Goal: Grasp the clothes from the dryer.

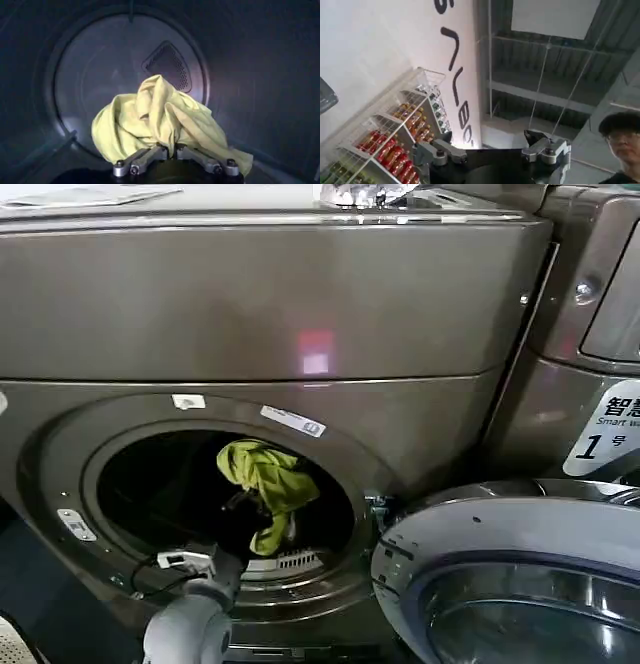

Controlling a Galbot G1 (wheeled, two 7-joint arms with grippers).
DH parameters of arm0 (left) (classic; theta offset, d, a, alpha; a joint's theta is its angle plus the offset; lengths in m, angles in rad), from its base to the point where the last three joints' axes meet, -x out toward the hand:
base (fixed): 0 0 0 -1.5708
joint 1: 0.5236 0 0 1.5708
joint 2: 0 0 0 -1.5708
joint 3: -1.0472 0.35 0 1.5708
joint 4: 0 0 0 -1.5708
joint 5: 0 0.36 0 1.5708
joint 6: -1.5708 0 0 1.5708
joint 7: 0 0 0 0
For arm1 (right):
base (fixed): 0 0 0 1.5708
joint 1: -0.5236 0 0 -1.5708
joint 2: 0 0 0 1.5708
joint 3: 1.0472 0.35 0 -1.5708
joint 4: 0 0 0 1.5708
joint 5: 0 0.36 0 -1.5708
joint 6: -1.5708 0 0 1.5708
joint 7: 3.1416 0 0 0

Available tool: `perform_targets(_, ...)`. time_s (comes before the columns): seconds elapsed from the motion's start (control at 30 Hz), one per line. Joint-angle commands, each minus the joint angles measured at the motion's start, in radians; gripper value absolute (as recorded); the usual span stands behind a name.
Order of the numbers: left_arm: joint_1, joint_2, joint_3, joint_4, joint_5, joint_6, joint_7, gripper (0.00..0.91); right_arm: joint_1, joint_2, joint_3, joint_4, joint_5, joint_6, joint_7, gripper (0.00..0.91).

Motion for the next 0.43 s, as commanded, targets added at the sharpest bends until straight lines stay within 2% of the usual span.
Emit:
perform_targets(0.03,-0.013,0.005,-0.001,0.007,-0.001,0.003,0.002,0.0,0.004,-0.001,-0.004,0.004,-0.002,-0.006,-0.005,0.907)
perform_targets(0.43,-0.035,0.0,0.014,0.029,0.0,0.001,0.004,0.0,0.007,-0.005,-0.003,0.007,-0.016,-0.016,-0.007,0.907)
